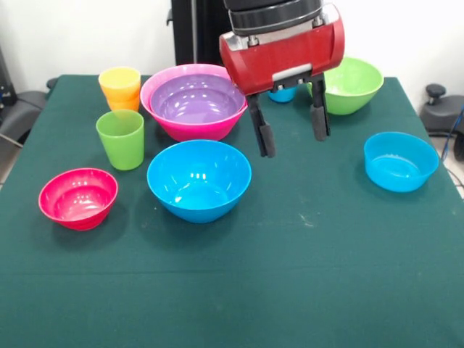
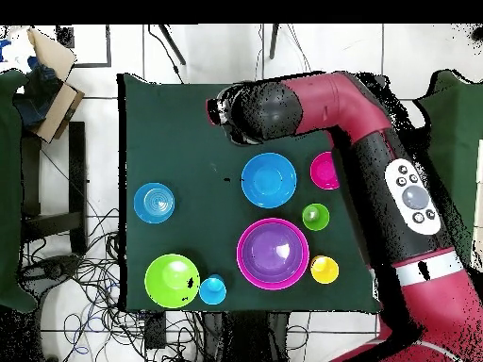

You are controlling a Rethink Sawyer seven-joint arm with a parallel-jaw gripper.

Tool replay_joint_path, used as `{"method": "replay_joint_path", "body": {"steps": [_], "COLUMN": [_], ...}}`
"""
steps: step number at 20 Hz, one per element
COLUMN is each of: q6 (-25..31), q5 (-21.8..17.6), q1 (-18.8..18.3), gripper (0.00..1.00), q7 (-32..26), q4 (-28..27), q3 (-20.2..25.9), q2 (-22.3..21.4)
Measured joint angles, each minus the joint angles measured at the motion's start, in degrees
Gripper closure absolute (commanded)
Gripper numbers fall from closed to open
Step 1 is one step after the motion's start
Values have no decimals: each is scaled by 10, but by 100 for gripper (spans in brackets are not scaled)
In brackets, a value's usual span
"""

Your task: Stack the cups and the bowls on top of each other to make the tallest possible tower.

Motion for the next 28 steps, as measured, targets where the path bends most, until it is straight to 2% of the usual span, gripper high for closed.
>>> {"method": "replay_joint_path", "body": {"steps": [6, 10, 15, 20, 28], "q6": [0, 0, 0, 0, -11], "q5": [-1, -2, -5, -6, -29], "q1": [-4, -17, -48, -70, -78], "gripper": [0, 0, 0, 0, 0], "q7": [-18, -54, -100, -109, -109], "q4": [0, 0, 9, 26, 53], "q3": [0, 1, 1, 1, 0], "q2": [9, 14, 14, 12, 10]}}
